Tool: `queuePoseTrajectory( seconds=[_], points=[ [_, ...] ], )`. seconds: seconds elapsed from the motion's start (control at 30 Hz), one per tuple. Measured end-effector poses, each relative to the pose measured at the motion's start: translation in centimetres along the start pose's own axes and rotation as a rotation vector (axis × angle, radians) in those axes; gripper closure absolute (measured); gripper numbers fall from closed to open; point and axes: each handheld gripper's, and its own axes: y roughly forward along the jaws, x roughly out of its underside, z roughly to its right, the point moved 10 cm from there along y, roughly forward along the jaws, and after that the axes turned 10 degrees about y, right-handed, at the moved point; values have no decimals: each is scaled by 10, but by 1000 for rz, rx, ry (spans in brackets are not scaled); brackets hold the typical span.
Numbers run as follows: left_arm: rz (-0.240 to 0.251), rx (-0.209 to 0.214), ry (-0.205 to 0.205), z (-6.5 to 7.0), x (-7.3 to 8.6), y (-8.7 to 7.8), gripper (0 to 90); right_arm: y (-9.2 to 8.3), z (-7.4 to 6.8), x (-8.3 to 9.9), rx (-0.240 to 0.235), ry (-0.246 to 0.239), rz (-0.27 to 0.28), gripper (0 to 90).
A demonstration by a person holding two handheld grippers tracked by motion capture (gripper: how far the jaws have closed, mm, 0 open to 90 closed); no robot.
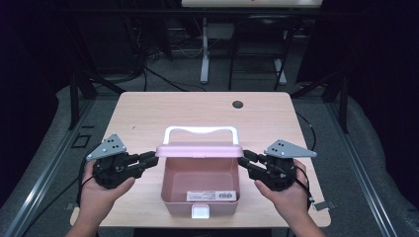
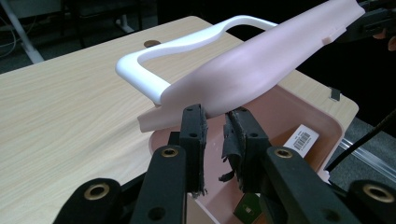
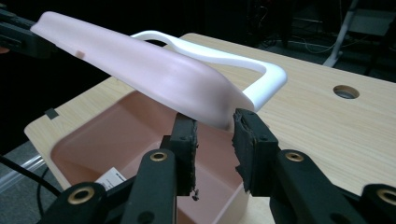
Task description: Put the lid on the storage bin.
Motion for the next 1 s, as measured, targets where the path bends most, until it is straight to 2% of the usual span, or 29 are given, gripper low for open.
queuePoseTrajectory(
  seconds=[0.33,0.5,0.8,1.0],
  points=[
    [-2,0,2,2,2,-1,765,-3,6,8,-4,22,-16,676],
    [2,-3,1,2,2,-1,758,-1,14,17,7,36,-36,641],
    [4,-3,-4,2,3,-1,748,0,44,28,70,58,-4,490],
    [10,-6,-6,2,4,-1,740,2,65,32,110,95,21,450]
  ],
)
